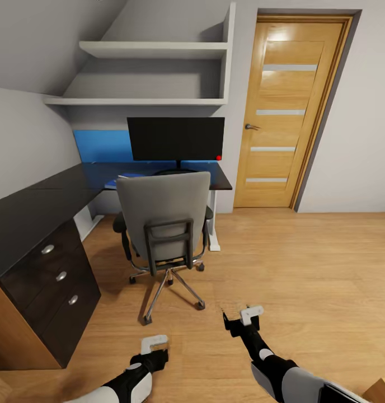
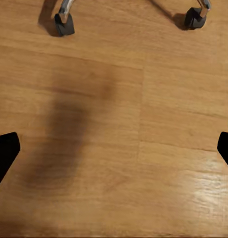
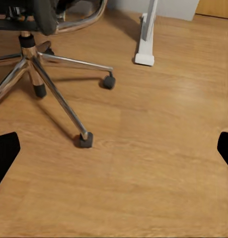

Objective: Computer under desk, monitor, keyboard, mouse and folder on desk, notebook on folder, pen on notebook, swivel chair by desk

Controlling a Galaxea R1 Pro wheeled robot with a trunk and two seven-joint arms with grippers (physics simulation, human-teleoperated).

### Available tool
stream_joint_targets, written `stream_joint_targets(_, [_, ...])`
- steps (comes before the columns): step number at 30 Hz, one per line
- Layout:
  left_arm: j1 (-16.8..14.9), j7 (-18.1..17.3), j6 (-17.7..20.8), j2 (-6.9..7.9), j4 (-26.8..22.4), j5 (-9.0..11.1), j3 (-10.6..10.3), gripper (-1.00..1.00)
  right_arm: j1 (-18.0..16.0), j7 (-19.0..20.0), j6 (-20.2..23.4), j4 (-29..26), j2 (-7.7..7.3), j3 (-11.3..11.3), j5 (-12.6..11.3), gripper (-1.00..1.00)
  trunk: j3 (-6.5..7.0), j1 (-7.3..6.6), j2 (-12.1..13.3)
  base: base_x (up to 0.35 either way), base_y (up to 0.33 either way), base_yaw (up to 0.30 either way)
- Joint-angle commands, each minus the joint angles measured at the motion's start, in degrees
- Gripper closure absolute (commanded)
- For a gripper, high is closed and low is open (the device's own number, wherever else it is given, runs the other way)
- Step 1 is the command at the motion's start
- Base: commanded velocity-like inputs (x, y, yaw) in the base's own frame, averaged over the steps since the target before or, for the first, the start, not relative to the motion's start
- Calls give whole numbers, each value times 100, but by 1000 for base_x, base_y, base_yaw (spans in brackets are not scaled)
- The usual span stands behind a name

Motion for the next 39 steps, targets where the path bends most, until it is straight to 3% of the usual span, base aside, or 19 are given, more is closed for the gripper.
stream_joint_targets(1, [-4, 27, -174, 8, 97, 54, -52, -100, 59, -47, -12, 21, -2, 51, -11, -100, 14, -24, 39, -1, -4, 0])
stream_joint_targets(2, [-4, 39, -509, 36, 200, 53, -52, -100, 185, -61, -21, 51, -2, 51, -15, -100, 32, -46, 79, 0, -2, 0])
stream_joint_targets(6, [8, 49, -762, 141, 295, 56, -51, -100, 446, -120, -31, 68, -6, 45, -37, -100, 103, -133, 240, 0, 0, 0])
stream_joint_targets(11, [131, 50, -831, 321, 316, 59, -46, -100, 649, -148, -33, 71, -1, 47, -47, -100, 193, -243, 440, 0, 0, 0])
stream_joint_targets(13, [392, 60, -848, 475, 320, 66, -43, -100, 864, -155, -44, 72, -7, 29, -111, -100, 229, -287, 521, 0, 0, 0])
stream_joint_targets(18, [696, 77, -850, 496, 321, 66, -43, -100, 944, -164, -63, 72, 9, 32, -330, -100, 319, -397, 721, 0, 0, 0])
stream_joint_targets(19, [787, 78, -851, 501, 321, 64, -43, -100, 995, -670, -103, 72, 22, 27, -395, -100, 337, -419, 761, 0, 0, 0])
stream_joint_targets(21, [790, 77, -851, 501, 321, 62, -43, -100, 1035, -783, -163, 72, 13, 21, -397, -100, 375, -463, 841, 0, 0, 0])
stream_joint_targets(26, [905, 65, -858, 508, 321, 59, -43, -100, 1206, -1019, -551, 76, 0, 15, -651, -100, 500, -573, 1042, 0, 0, 0])
stream_joint_targets(29, [944, 82, -859, 692, 326, 66, -38, -100, 1507, -1026, -753, 92, -5, 10, -693, -100, 580, -639, 1162, 0, 0, 0])
stream_joint_targets(31, [1030, 73, -861, 736, 328, 80, -37, -100, 1628, -1039, -907, 122, -5, 12, -699, -100, 630, -682, 1242, 0, 0, 0])
stream_joint_targets(32, [1254, 54, -879, 778, 327, 108, -35, -100, 1818, -1109, -1170, 184, 7, 17, -704, -100, 651, -704, 1283, 0, 0, 0])
stream_joint_targets(34, [1674, 38, -1205, 830, 323, 146, -34, -100, 2154, -1390, -1567, 245, 26, 23, -707, -100, 690, -748, 1363, 0, 0, 0])
stream_joint_targets(39, [2250, 37, -2249, 902, 322, 162, -34, -100, 2676, -1780, -2101, 272, -6, 14, -716, -100, 782, -858, 1563, 0, 0, 0])
